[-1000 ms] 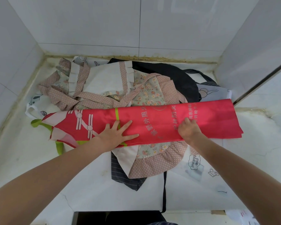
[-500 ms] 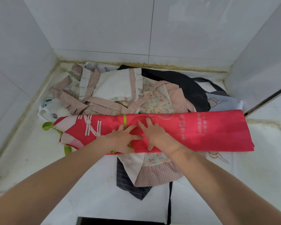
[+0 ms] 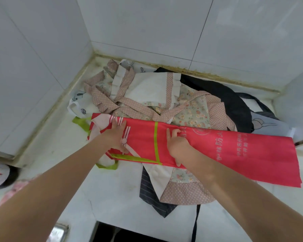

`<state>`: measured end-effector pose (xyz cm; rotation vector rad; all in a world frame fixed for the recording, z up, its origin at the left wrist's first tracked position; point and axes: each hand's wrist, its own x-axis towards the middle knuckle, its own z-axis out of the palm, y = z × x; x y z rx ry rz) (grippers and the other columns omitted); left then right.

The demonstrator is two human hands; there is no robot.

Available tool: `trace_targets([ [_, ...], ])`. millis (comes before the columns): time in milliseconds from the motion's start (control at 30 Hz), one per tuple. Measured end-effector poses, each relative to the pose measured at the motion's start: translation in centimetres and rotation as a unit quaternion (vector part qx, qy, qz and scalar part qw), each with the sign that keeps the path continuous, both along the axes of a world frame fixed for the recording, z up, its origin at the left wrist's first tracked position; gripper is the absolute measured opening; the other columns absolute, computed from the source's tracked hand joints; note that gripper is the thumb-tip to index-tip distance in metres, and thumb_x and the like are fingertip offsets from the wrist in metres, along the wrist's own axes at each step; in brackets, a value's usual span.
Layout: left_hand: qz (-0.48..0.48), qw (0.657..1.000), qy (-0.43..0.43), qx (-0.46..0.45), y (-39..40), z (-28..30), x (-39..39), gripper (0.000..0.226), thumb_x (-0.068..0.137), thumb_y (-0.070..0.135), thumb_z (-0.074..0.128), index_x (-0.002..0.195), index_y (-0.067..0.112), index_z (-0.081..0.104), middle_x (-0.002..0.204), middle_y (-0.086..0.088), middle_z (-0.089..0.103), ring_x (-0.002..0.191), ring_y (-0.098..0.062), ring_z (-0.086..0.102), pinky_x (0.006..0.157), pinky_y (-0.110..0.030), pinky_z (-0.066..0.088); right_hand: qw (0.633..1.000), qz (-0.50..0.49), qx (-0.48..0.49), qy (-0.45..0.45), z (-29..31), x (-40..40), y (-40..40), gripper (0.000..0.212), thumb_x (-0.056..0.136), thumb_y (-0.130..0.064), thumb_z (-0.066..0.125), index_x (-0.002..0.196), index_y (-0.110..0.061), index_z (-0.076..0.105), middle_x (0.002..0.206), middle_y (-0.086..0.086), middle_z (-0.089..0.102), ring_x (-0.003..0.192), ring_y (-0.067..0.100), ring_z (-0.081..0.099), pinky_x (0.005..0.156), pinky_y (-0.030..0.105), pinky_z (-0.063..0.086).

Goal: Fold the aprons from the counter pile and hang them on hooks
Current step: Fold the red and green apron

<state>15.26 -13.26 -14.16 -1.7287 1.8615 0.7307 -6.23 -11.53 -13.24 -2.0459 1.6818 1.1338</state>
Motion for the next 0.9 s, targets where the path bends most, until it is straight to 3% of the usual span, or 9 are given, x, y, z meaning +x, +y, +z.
trace_targets([
  [100,0.016,0.996,0.009,-0.084,-0.7,0.1,1.9,0.098,0.083,0.058,0.057,0.151,0.016,0.002,0.156,-0.012,0.007,0.137,-0.031,0.032,0.102,-0.043,0.040,1.000,0.019,-0.001,0.021,0.3,0.5,0.0,0.104,0.086,-0.009,0.063,0.145,0.000,-0.022,0.148,0.034,-0.006,0.112,0.047,0.054,0.090,0.042,0.051],
  [233,0.004,0.966,-0.007,-0.259,-2.7,1.4,5.1,0.044,0.097,0.020,0.039,0.142,0.023,0.036,0.139,-0.006,0.040,0.120,-0.032,0.048,0.092,-0.044,0.046,0.991,0.114,-0.006,0.076,1.4,0.7,0.3,0.079,0.094,-0.008,0.050,0.145,0.010,-0.008,0.149,0.035,0.004,0.124,0.046,0.041,0.093,0.040,0.050],
  [333,0.004,0.982,-0.001,-0.191,-3.9,2.1,6.0,0.052,0.094,0.003,0.034,0.143,0.020,0.038,0.137,-0.008,0.048,0.120,-0.031,0.050,0.092,-0.037,0.044,0.987,0.158,-0.006,0.026,3.0,1.9,-1.7,0.050,0.092,-0.009,0.054,0.138,-0.001,0.040,0.137,0.017,0.046,0.119,0.032,0.051,0.085,0.038,0.048],
  [400,0.014,0.986,-0.008,-0.164,-4.3,2.2,5.9,0.048,0.095,0.001,0.032,0.139,0.016,0.044,0.129,-0.013,0.054,0.115,-0.031,0.053,0.085,-0.034,0.042,0.990,0.122,-0.032,-0.063,4.1,3.7,-3.4,0.030,0.091,-0.008,0.053,0.121,-0.005,0.056,0.125,0.010,0.056,0.113,0.027,0.056,0.078,0.034,0.047],
  [533,0.027,0.990,-0.009,-0.141,-4.5,2.4,6.1,0.036,0.092,-0.002,0.037,0.123,0.003,0.056,0.122,-0.015,0.057,0.107,-0.030,0.056,0.077,-0.032,0.045,0.961,0.041,-0.093,-0.258,4.0,7.1,-4.8,0.030,0.095,-0.005,0.042,0.124,-0.002,0.048,0.128,0.016,0.047,0.102,0.030,0.058,0.074,0.033,0.047],
  [600,0.040,0.993,0.005,-0.113,-4.4,2.7,6.6,0.034,0.088,-0.005,0.041,0.116,0.000,0.059,0.114,-0.015,0.061,0.087,-0.027,0.062,0.056,-0.025,0.046,0.951,-0.030,-0.059,-0.301,3.0,7.9,-4.6,0.032,0.097,-0.007,0.039,0.127,0.001,0.044,0.125,0.019,0.051,0.079,0.030,0.064,0.064,0.033,0.052],
  [733,0.080,0.991,0.092,-0.061,-4.0,4.4,7.6,0.026,0.088,0.010,0.057,0.114,0.006,0.062,0.095,-0.008,0.062,0.073,-0.021,0.066,0.044,-0.018,0.043,0.912,-0.186,0.016,-0.365,1.7,8.2,-4.9,0.030,0.098,-0.007,0.035,0.122,0.006,0.048,0.088,0.022,0.070,0.056,0.024,0.063,0.056,0.026,0.052],
  [800,0.152,0.975,0.163,0.011,-3.8,5.0,7.8,0.027,0.094,0.027,0.055,0.113,0.007,0.056,0.095,-0.009,0.063,0.059,-0.014,0.066,0.044,-0.018,0.048,0.871,-0.242,0.034,-0.426,1.5,8.0,-5.6,0.017,0.098,-0.006,0.039,0.100,0.003,0.053,0.066,0.017,0.061,0.049,0.019,0.059,0.048,0.025,0.051],
  [900,0.252,0.947,0.193,0.039,-3.5,5.3,8.0,0.033,0.098,0.030,0.048,0.125,0.011,0.050,0.102,-0.016,0.063,0.037,-0.007,0.059,0.051,-0.029,0.052,0.833,-0.308,0.076,-0.454,2.2,7.7,-6.5,0.028,0.094,0.001,0.050,0.067,-0.006,0.044,0.044,0.007,0.048,0.038,0.011,0.059,0.033,0.016,0.038],
])
